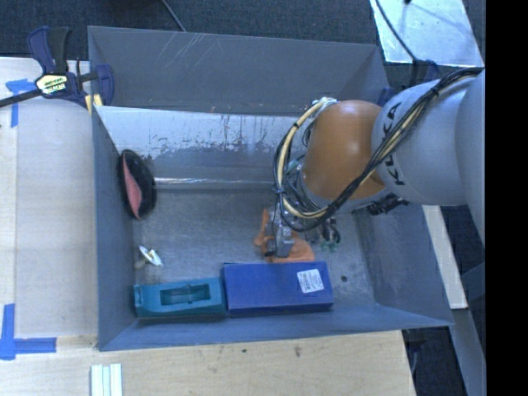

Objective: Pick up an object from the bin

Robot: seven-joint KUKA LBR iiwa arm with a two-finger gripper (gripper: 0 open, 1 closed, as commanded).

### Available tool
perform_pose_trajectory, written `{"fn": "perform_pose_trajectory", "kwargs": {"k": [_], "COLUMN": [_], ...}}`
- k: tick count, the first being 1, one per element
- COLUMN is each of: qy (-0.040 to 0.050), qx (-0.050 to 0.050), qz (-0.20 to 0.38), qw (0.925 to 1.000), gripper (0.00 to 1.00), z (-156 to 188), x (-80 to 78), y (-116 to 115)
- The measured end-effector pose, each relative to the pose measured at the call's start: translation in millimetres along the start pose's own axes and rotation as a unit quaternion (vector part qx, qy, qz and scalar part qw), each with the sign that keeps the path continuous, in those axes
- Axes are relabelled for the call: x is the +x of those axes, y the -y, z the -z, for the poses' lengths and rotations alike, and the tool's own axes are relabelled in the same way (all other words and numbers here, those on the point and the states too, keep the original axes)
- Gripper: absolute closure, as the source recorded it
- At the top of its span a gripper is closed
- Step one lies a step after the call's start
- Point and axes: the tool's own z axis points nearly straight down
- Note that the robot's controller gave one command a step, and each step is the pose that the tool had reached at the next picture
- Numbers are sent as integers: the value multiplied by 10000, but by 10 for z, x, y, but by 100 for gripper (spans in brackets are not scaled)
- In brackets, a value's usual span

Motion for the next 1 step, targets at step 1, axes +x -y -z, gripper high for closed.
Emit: {"fn": "perform_pose_trajectory", "kwargs": {"k": [1], "qy": [0], "qx": [0], "qz": [-1], "qw": [10000], "gripper": [100], "z": [0], "x": [0], "y": [0]}}
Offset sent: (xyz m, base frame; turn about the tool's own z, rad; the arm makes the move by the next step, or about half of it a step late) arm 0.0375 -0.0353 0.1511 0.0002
